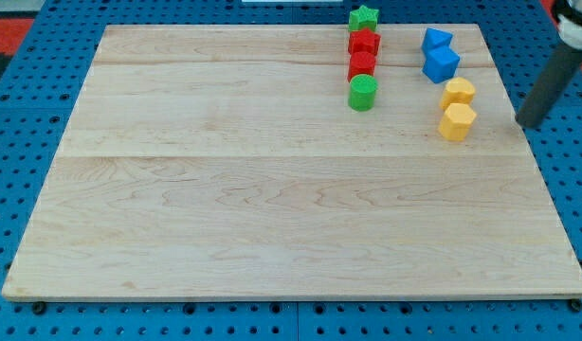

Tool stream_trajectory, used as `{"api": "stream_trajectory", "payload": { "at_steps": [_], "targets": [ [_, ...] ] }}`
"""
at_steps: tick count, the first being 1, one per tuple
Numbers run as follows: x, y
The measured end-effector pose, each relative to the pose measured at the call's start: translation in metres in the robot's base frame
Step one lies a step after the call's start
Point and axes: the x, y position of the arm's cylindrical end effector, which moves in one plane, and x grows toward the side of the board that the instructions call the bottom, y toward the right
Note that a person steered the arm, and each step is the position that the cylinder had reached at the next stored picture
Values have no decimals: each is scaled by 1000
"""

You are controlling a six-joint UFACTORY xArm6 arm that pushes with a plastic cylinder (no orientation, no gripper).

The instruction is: Push the green star towards the left side of the board

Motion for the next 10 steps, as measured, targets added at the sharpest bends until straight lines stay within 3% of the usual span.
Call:
{"api": "stream_trajectory", "payload": {
  "at_steps": [2, 3, 4, 5, 6, 10],
  "targets": [
    [-154, -1],
    [-180, -9],
    [-180, -50],
    [-180, -157],
    [-179, -204],
    [-178, -205]
  ]
}}
